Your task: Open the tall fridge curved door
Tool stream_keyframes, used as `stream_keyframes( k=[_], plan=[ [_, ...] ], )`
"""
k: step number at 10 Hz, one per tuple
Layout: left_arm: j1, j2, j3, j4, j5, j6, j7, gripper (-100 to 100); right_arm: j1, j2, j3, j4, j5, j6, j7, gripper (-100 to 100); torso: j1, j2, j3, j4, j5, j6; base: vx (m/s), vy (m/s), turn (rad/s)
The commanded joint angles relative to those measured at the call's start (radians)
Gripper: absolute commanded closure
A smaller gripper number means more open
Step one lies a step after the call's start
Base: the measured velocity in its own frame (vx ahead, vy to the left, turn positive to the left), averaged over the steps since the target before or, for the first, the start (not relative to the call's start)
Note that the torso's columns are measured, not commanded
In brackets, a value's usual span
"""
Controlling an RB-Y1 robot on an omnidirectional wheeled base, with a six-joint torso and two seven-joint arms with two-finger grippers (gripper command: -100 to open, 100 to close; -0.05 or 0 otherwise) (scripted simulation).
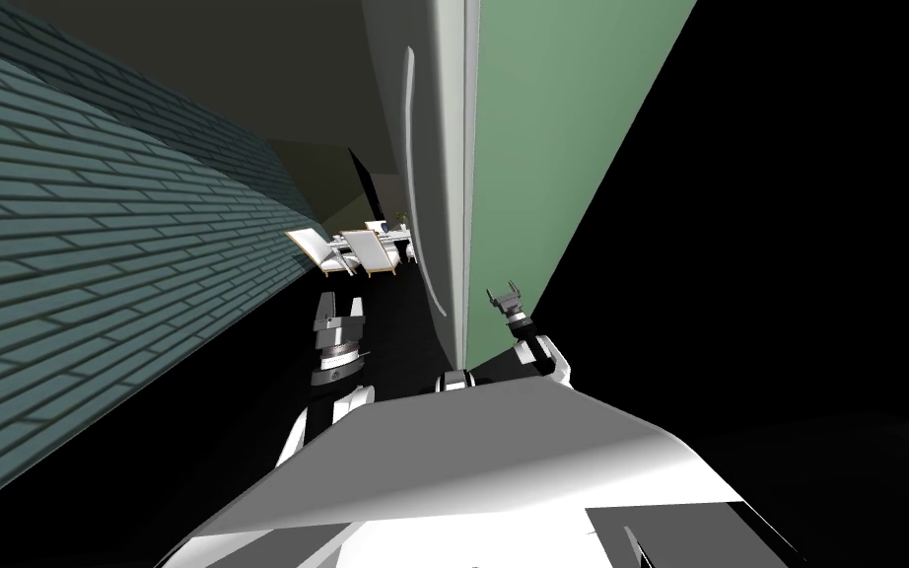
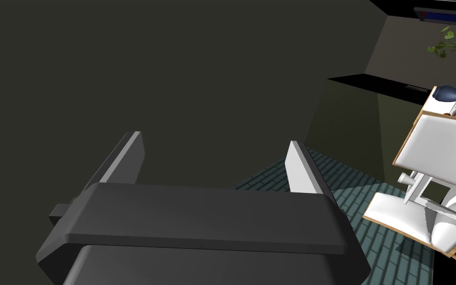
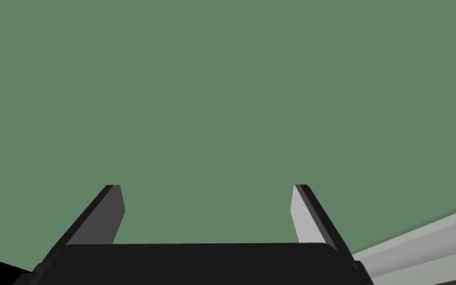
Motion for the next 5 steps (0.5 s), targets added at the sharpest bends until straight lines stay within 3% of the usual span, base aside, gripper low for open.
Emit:
stream_keyframes(
  k=[1,3,4,5],
  plan=[
    [0.0,0.0,0.0,0.0,0.0,0.0,0.0,0,-0.02,-0.003,0.004,0.053,0.024,0.008,0.079,-100,0.0,-0.001,-0.001,0.0,0.0,0.0,-0.004,0.043,-0.024],
    [0.0,0.0,0.0,0.0,0.0,0.0,0.0,0,-0.02,-0.003,0.004,0.053,0.024,0.008,0.124,-100,0.002,-0.004,-0.003,-0.002,0.0,-0.003,-0.012,0.026,-0.011],
    [0.0,0.0,0.0,0.0,0.0,0.0,0.0,0,-0.036,-0.003,0.004,0.084,0.04,0.006,0.16,-100,0.001,-0.005,-0.003,-0.003,0.0,-0.003,-0.015,0.033,-0.023],
    [0.0,0.0,0.0,0.0,0.0,0.0,0.0,0,-0.036,-0.003,0.004,0.084,0.04,0.006,0.186,-100,0.002,-0.009,-0.005,-0.005,-0.001,-0.004,-0.012,0.042,0.009]
  ],
)
